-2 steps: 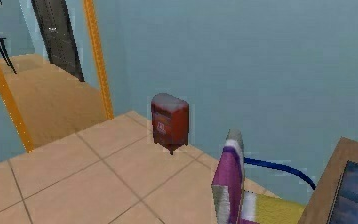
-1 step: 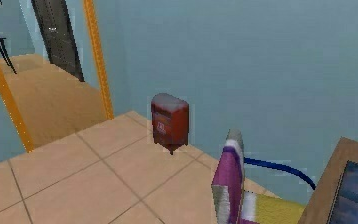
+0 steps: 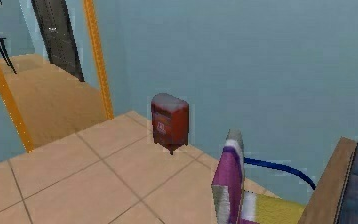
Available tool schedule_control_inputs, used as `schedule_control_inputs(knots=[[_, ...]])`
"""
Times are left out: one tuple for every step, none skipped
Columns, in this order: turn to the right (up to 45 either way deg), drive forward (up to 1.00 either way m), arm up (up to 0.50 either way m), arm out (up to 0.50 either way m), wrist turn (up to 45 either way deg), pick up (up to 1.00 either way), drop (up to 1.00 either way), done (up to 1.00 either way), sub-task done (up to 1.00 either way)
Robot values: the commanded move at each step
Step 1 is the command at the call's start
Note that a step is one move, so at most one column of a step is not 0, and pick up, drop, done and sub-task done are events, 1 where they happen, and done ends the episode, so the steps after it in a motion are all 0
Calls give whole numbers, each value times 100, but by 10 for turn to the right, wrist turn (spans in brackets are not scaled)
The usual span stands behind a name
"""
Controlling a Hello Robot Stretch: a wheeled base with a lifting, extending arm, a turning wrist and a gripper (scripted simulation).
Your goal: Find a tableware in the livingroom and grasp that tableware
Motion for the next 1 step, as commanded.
schedule_control_inputs(knots=[[0, 0, 0, 0, 0, 0, 0, 100, 0]])
